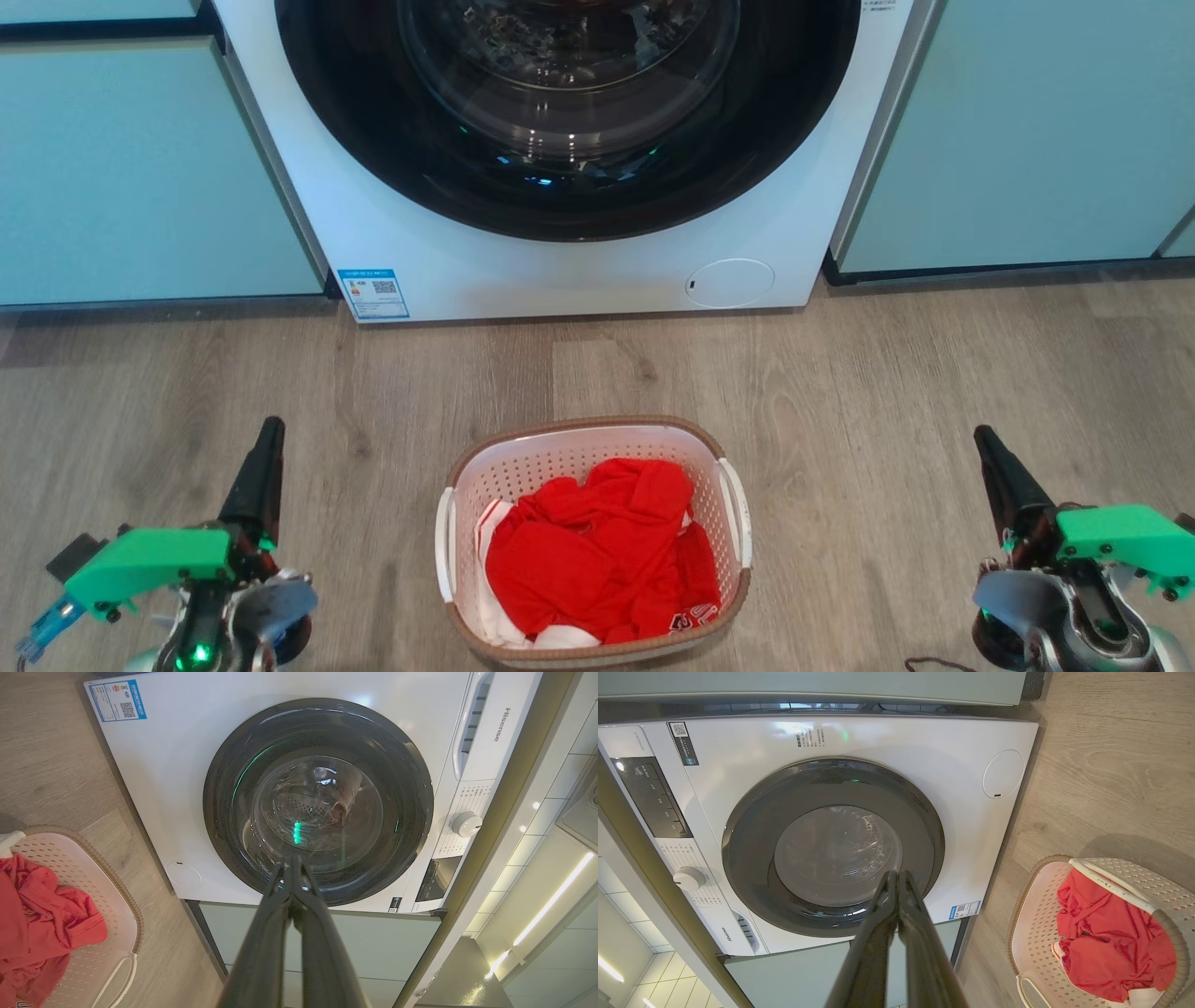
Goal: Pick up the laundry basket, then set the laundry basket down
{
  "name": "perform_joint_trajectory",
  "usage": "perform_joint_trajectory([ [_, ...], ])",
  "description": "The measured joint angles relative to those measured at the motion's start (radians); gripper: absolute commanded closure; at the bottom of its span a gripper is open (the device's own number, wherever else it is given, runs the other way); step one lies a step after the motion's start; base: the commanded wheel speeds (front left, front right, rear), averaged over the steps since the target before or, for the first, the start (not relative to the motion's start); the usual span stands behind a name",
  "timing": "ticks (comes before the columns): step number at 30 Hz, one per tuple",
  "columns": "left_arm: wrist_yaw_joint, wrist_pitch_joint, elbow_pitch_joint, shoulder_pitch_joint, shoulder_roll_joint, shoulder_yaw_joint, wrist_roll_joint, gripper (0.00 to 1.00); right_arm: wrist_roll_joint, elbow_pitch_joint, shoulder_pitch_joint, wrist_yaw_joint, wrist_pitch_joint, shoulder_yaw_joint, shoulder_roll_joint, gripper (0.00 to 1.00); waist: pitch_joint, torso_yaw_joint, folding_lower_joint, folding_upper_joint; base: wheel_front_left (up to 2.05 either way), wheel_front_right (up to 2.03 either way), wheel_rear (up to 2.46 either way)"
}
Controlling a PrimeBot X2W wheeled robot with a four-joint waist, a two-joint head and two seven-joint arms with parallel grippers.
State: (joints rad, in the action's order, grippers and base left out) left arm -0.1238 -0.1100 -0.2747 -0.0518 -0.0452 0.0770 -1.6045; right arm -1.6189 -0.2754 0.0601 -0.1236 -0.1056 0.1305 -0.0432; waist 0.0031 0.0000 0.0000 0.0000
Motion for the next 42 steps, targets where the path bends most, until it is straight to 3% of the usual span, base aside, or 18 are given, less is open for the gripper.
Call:
perform_joint_trajectory([
  [42,0.000,0.000,0.000,0.000,0.000,0.000,0.000,1.00,0.000,0.000,0.000,0.000,0.000,0.000,0.000,1.00,0.000,0.000,0.0000,0.0000,0.00,0.00,0.00],
])
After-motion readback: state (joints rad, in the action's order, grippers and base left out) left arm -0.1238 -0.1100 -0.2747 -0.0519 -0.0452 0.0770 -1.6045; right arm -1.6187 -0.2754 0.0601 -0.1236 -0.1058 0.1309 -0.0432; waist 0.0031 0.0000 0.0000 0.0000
